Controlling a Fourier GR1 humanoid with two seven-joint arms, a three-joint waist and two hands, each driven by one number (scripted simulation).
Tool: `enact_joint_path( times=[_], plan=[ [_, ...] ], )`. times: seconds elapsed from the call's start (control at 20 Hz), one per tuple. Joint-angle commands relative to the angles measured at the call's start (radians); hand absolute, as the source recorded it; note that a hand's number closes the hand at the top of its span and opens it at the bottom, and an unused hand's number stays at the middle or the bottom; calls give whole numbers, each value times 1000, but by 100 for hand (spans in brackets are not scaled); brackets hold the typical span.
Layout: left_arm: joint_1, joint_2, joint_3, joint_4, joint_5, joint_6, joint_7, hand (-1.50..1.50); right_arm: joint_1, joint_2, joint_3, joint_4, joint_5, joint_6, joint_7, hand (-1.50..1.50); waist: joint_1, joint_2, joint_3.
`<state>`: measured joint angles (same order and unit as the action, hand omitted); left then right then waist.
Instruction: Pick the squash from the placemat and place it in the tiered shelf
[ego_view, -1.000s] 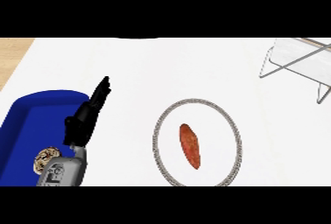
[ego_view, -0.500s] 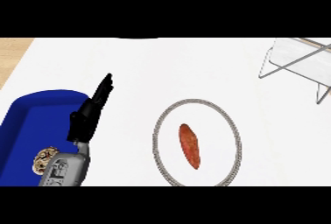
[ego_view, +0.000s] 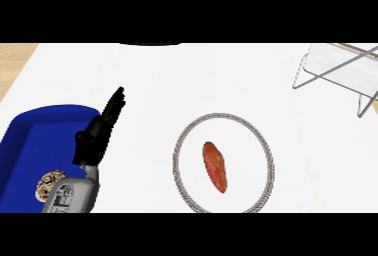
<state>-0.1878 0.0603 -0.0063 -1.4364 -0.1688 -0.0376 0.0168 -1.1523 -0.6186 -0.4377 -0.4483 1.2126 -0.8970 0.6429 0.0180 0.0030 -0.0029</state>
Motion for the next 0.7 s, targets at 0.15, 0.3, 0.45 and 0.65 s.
enact_joint_path(
  times=[0.15, 0.3, 0.45, 0.65],
  plan=[
    [12, -10, -10, 3, -5, 1, 1, 0, -4, 4, -37, -48, -156, 9, -123, -150, -1, 3, 3],
    [38, -14, -12, -11, -13, 15, -18, 0, -1, -6, -41, -108, -213, 58, -142, -150, -7, -1, 3],
    [32, -19, -19, -35, -11, 14, 19, 0, -37, 8, -30, -179, -208, 30, -87, -150, -12, -5, 3],
    [0, 16, 27, -19, 24, -12, 18, 0, -18, -16, -94, -301, -311, -27, -138, -150, -27, -10, 3]
  ],
)
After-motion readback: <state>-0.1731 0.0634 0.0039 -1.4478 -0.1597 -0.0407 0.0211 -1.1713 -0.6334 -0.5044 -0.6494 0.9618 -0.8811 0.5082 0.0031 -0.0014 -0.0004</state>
